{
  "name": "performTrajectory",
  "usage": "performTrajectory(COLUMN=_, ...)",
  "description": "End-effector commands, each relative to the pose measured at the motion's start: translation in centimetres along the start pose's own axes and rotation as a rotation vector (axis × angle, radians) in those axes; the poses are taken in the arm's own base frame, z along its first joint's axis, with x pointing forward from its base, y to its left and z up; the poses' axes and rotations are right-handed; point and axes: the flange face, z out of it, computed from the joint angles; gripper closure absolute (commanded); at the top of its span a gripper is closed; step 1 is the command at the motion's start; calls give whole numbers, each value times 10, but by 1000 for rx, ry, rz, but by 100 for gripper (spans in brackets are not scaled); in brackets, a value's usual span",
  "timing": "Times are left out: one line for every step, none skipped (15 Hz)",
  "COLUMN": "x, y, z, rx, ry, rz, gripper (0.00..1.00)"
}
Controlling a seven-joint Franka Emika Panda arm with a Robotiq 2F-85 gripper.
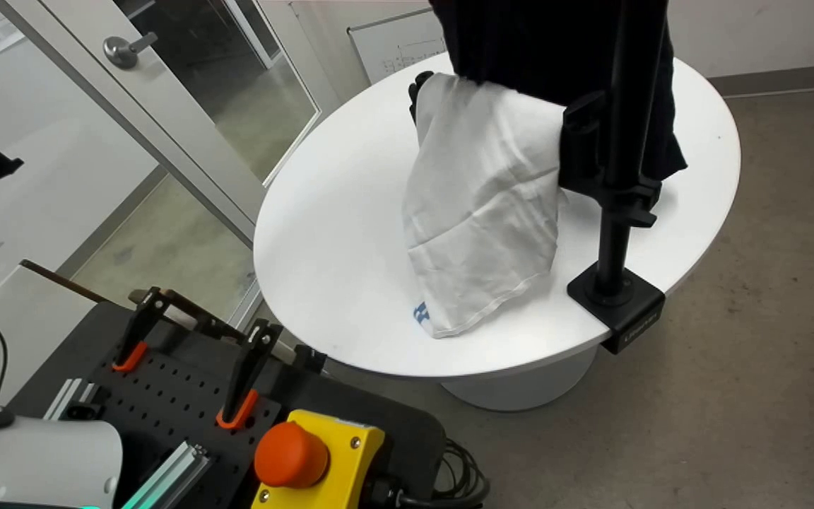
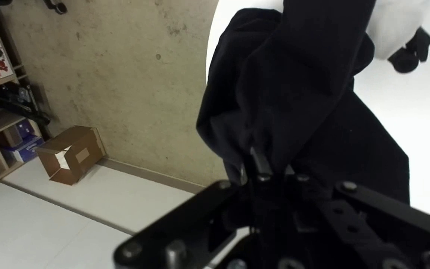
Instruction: Hang the towel on the stand then hang the black t-shirt on the stand
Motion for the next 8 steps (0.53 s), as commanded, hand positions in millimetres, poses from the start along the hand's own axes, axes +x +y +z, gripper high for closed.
performTrajectory(x=-28, y=-33, z=-6, rx=-35, ry=-44, rz=-187, gripper=99)
performTrajectory(x=-35, y=-43, z=-5, rx=-44, ry=-60, rz=-230, gripper=99)
performTrajectory(x=-41, y=-53, z=-3, rx=-54, ry=-70, rz=-276, gripper=99)
performTrajectory(x=-48, y=-63, z=-3, rx=-65, ry=-80, rz=-320, gripper=99)
performTrajectory(x=-55, y=-74, z=-3, rx=-69, ry=-89, rz=-360, gripper=99)
performTrajectory(x=-62, y=-85, z=-3, rx=-69, ry=-96, rz=-398, gripper=99)
performTrajectory(x=-70, y=-95, z=-4, rx=-64, ry=-104, rz=-438, gripper=99)
performTrajectory(x=-76, y=-106, z=-4, rx=-58, ry=-115, rz=-482, gripper=99)
